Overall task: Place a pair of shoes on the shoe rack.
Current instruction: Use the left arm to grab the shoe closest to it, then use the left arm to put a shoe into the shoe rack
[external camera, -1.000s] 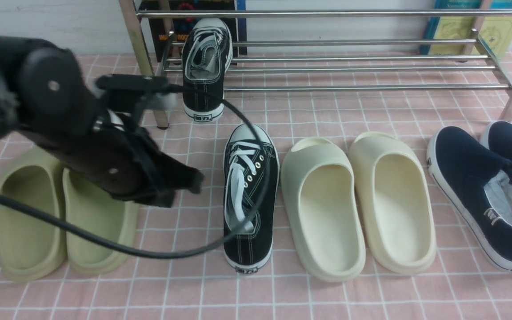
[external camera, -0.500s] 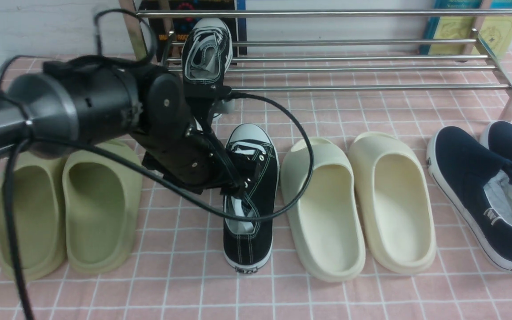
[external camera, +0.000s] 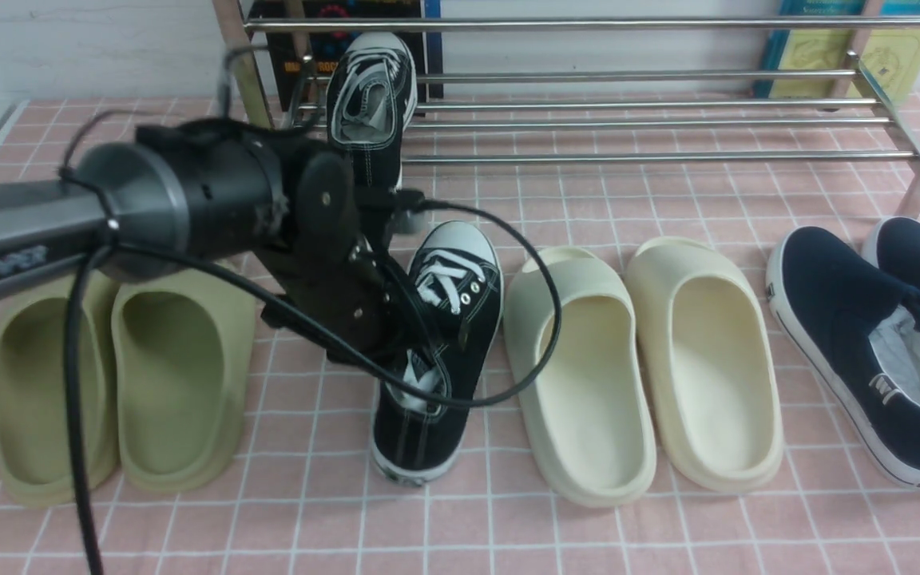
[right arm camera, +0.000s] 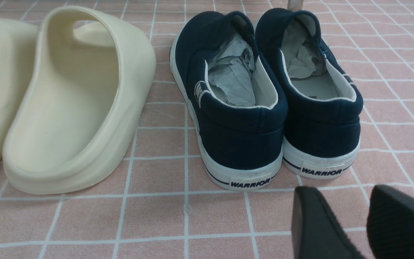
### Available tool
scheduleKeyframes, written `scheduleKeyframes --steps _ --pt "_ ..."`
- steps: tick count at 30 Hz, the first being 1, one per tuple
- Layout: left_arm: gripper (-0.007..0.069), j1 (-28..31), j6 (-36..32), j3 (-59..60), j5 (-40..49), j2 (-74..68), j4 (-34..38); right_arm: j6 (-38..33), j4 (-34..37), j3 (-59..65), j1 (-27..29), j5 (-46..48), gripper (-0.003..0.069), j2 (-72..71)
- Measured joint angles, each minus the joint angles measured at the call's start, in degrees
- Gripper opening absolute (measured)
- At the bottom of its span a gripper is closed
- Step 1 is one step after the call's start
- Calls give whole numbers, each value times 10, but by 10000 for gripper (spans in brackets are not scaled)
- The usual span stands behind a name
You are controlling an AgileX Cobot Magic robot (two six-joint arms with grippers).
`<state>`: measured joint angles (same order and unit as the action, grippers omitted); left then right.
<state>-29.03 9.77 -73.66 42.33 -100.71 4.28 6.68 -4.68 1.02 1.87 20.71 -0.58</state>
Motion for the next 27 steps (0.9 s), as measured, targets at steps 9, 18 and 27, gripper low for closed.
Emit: scheduleKeyframes --steps 9,18,27 --pt "13 1 19 -128 23 31 -4 0 0 0 0 0 239 0" --pt "13 42 104 -266 10 -104 -2 0 0 0 0 0 239 0" --pt "17 70 192 -366 -90 -197 3 0 0 0 0 0 239 0"
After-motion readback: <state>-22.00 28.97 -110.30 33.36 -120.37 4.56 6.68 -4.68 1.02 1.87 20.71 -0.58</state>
